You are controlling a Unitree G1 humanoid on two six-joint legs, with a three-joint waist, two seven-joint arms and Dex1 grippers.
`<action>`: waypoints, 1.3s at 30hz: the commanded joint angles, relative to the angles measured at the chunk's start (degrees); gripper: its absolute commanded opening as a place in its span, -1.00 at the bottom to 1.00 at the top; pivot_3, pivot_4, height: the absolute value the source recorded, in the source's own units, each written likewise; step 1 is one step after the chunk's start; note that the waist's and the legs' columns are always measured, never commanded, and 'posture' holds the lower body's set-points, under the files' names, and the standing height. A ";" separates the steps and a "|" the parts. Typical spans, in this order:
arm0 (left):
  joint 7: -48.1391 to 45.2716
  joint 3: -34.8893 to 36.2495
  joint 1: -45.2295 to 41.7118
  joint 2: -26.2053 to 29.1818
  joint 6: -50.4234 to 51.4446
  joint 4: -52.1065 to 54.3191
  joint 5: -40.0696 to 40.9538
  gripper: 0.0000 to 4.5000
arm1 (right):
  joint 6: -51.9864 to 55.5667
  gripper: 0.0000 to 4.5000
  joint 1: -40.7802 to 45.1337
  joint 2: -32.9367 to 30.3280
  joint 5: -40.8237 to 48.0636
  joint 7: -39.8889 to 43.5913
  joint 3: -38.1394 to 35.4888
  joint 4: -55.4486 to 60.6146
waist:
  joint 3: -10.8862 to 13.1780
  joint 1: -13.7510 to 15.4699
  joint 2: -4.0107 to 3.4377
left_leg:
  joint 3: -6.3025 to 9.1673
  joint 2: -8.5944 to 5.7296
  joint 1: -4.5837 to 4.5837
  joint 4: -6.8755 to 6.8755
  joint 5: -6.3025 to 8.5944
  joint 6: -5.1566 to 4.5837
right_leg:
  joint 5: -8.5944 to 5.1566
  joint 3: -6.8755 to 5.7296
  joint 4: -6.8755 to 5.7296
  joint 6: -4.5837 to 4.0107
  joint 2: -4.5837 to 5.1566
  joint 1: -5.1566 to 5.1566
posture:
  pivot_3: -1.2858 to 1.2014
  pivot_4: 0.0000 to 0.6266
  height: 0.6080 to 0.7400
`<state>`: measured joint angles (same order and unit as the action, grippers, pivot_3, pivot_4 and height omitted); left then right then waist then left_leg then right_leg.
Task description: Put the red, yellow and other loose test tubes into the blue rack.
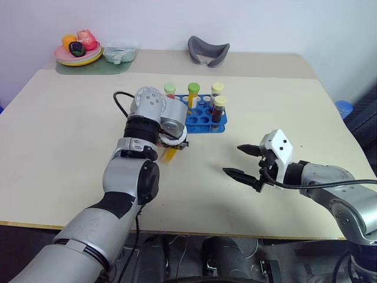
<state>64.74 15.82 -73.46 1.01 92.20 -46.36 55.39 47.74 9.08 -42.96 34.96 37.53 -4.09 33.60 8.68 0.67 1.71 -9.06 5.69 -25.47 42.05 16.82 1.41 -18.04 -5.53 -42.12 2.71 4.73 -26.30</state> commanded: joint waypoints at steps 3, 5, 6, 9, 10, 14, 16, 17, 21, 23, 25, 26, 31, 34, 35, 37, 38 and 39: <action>0.37 1.94 -0.72 -0.54 0.30 2.77 -1.14 0.04 | -0.80 0.98 1.16 0.31 0.09 -0.17 0.10 1.31 | 0.01 0.00 0.02 | 0.00 0.00 -0.01 0.00 0.00 0.00 | 0.00 0.00 0.00 0.00 0.01 0.00 | 0.03 -0.52 0.10; 0.57 2.31 -0.41 -0.78 0.30 3.48 -1.53 -0.09 | -0.78 0.98 1.14 0.35 0.09 -0.27 0.17 1.39 | 0.03 0.04 0.04 | 0.00 -0.01 -0.01 0.00 0.00 0.00 | 0.00 0.00 0.00 0.00 0.01 0.00 | 0.03 -0.52 0.10; 0.50 2.47 -0.17 -0.92 0.30 4.00 -1.55 -0.21 | -0.76 0.98 1.09 0.37 0.09 -0.33 0.19 1.49 | 0.03 0.04 0.05 | 0.00 -0.01 -0.01 0.00 0.00 0.00 | 0.00 0.00 0.00 0.00 0.01 0.00 | 0.03 -0.52 0.10; 0.64 2.46 -0.12 -0.92 0.30 4.21 -1.66 -0.35 | -0.67 0.98 1.13 0.39 0.14 -0.43 0.22 1.58 | 0.04 0.03 0.07 | 0.00 -0.01 -0.01 0.00 0.00 0.00 | 0.00 0.00 0.00 0.00 0.02 0.00 | 0.03 -0.52 0.10; 0.62 2.37 -0.10 -0.91 0.30 4.33 -1.68 -0.35 | -0.66 0.98 1.16 0.38 0.15 -0.44 0.23 1.56 | 0.04 0.03 0.07 | 0.00 -0.01 -0.01 0.00 0.00 0.00 | 0.00 0.00 0.00 0.00 0.01 0.00 | 0.03 -0.52 0.10; -0.28 -0.10 1.03 -0.45 0.30 7.14 0.95 -0.35 | -0.62 0.98 1.21 0.46 0.17 -0.61 0.29 1.65 | 0.04 0.03 0.07 | 0.00 -0.01 -0.01 0.00 0.00 0.00 | 0.00 0.00 -0.01 0.00 0.01 0.00 | 0.03 -0.52 0.10; -1.22 -2.64 2.07 0.14 0.30 9.85 3.88 -0.35 | -0.63 0.98 1.24 0.50 0.19 -0.67 0.31 1.70 | 0.04 0.03 0.07 | 0.00 -0.01 -0.01 0.01 0.00 0.00 | 0.00 0.00 -0.01 0.00 0.02 0.00 | 0.03 -0.52 0.10; -1.46 -3.82 2.56 0.56 0.30 11.06 5.46 -0.35 | -0.63 0.98 1.26 0.50 0.21 -0.70 0.33 1.71 | 0.04 0.02 0.07 | 0.01 -0.01 -0.01 0.01 0.00 0.00 | 0.00 0.00 -0.02 0.00 0.02 0.00 | 0.03 -0.52 0.10; -1.27 -9.72 4.84 4.41 0.30 17.66 13.52 -0.35 | -0.68 0.98 1.44 0.43 0.26 -0.67 0.39 1.53 | 0.04 0.01 0.07 | 0.01 -0.01 -0.01 0.01 0.00 0.01 | 0.00 0.01 -0.03 0.00 0.03 -0.01 | 0.03 -0.52 0.10; -0.96 -12.78 5.81 7.08 0.30 21.28 18.56 -0.35 | -0.68 0.98 1.58 0.41 0.26 -0.60 0.46 1.42 | 0.05 -0.08 0.06 | 0.03 0.00 0.00 0.00 -0.01 0.01 | 0.00 0.01 -0.04 0.00 0.03 -0.01 | 0.03 -0.52 0.10; -1.28 -16.00 6.43 10.42 0.30 24.46 24.44 -0.35 | -0.71 0.98 1.83 0.37 0.26 -0.43 0.58 1.20 | 0.05 -0.02 0.06 | 0.04 0.00 0.00 0.00 -0.02 0.03 | 0.00 0.01 -0.06 -0.01 0.03 -0.02 | 0.03 -0.52 0.10; -1.59 -17.55 6.65 12.07 0.30 25.59 27.85 -0.35 | -0.74 0.98 1.97 0.35 0.25 -0.32 0.66 1.07 | 0.05 -0.01 0.06 | 0.04 0.00 0.00 0.00 -0.02 0.03 | 0.00 0.02 -0.05 -0.01 0.03 -0.01 | 0.03 -0.52 0.10; -1.12 -22.43 7.31 18.60 0.30 30.23 40.16 -0.35 | -1.12 0.98 3.23 0.27 -0.06 0.55 1.40 -0.12 | 0.05 0.08 0.06 | 0.07 -0.02 -0.01 0.02 -0.02 0.02 | 0.00 0.01 -0.05 -0.01 0.05 0.00 | 0.03 -0.52 0.10; -0.79 -25.13 7.38 21.48 -1.05 31.89 45.21 -0.35 | -1.31 0.98 4.03 0.30 -0.28 1.04 1.77 -0.83 | 0.05 0.09 0.06 | 0.09 -0.03 -0.01 0.03 -0.01 0.02 | 0.00 0.01 -0.05 -0.01 0.06 0.02 | 0.03 -0.52 0.10; -0.15 -25.36 7.71 22.17 -2.65 34.04 45.90 -0.35 | -1.37 0.98 4.23 0.34 -0.34 1.16 1.80 -0.98 | 0.05 0.07 0.06 | 0.09 -0.03 0.00 0.03 -0.02 0.02 | 0.00 0.01 -0.05 -0.01 0.06 0.02 | 0.03 -0.52 0.10; 0.69 -24.25 8.42 23.05 -5.83 39.38 43.42 -0.35 | -1.53 0.98 4.64 0.54 -0.32 1.32 1.70 -1.26 | 0.05 0.04 0.06 | 0.10 -0.03 -0.01 0.03 -0.02 0.02 | 0.00 0.02 -0.05 -0.01 0.06 0.02 | 0.03 -0.52 0.10; -0.25 -23.72 8.94 23.43 -6.95 41.72 41.79 -0.35 | -1.58 0.98 4.80 0.63 -0.29 1.36 1.64 -1.40 | 0.06 0.03 0.06 | 0.10 -0.03 -0.02 0.03 -0.02 0.02 | 0.00 0.04 -0.05 -0.01 0.06 0.02 | 0.03 -0.52 0.10; -5.04 -23.54 9.50 24.30 -9.03 46.25 36.55 -0.35 | -1.75 0.98 4.89 0.72 -0.32 1.37 1.59 -1.48 | 0.06 0.05 0.06 | 0.10 -0.03 -0.01 0.02 -0.02 0.02 | 0.00 0.04 -0.05 -0.01 0.06 0.02 | 0.03 -0.52 0.10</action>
<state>63.67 -9.52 -63.41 24.06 86.51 -6.98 96.88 47.32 12.90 -42.68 34.53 38.65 -1.59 31.54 8.74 0.72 1.77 -8.96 5.66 -25.48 42.08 16.80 1.43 -18.03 -5.49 -42.17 2.70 4.77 -26.28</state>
